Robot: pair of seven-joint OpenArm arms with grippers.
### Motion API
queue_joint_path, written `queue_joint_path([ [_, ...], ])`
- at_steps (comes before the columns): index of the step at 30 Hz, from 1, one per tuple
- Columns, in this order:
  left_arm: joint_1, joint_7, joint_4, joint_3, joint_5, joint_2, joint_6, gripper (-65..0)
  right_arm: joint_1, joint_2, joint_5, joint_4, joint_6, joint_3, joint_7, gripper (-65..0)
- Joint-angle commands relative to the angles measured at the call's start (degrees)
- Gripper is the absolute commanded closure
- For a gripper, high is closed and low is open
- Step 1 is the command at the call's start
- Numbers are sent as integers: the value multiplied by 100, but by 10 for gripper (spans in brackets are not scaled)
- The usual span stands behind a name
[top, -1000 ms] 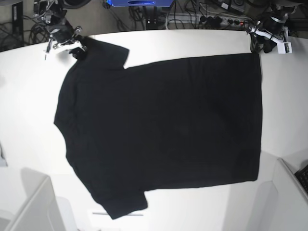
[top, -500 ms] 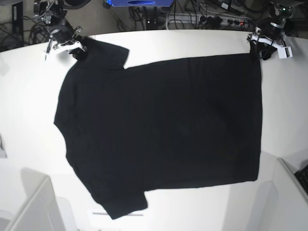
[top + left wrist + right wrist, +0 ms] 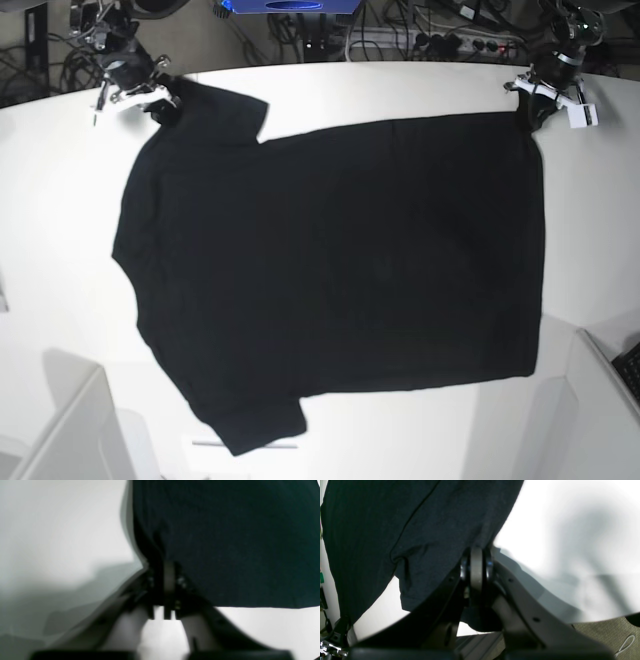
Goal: Fold the T-shirt properly
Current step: 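Grasp the shoulder corners with both grippers, then lift the shoulders and drag them toward the hem with both grippers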
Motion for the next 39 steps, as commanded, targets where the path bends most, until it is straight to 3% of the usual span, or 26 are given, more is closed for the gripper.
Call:
queue_joint_path([
  [1, -42, 513, -8, -8, 266, -24, 34, 0, -97, 31, -199, -8, -146, 7, -176, 0],
  [7, -15, 777, 344, -26, 301, -32, 34, 0, -167, 31, -191, 45, -146, 43, -176, 0],
  [17, 530, 214, 810, -35, 309, -41, 34, 0, -642, 4, -182, 687, -146, 51, -150, 0],
  [27, 917, -6, 810, -44, 292, -428, 34, 0, -1038, -22, -182, 1249, -146, 34, -141, 0],
  [39, 1084, 38, 2067, -114, 116, -94, 34, 0, -730, -22, -182, 1821, -146, -1, -176, 0],
])
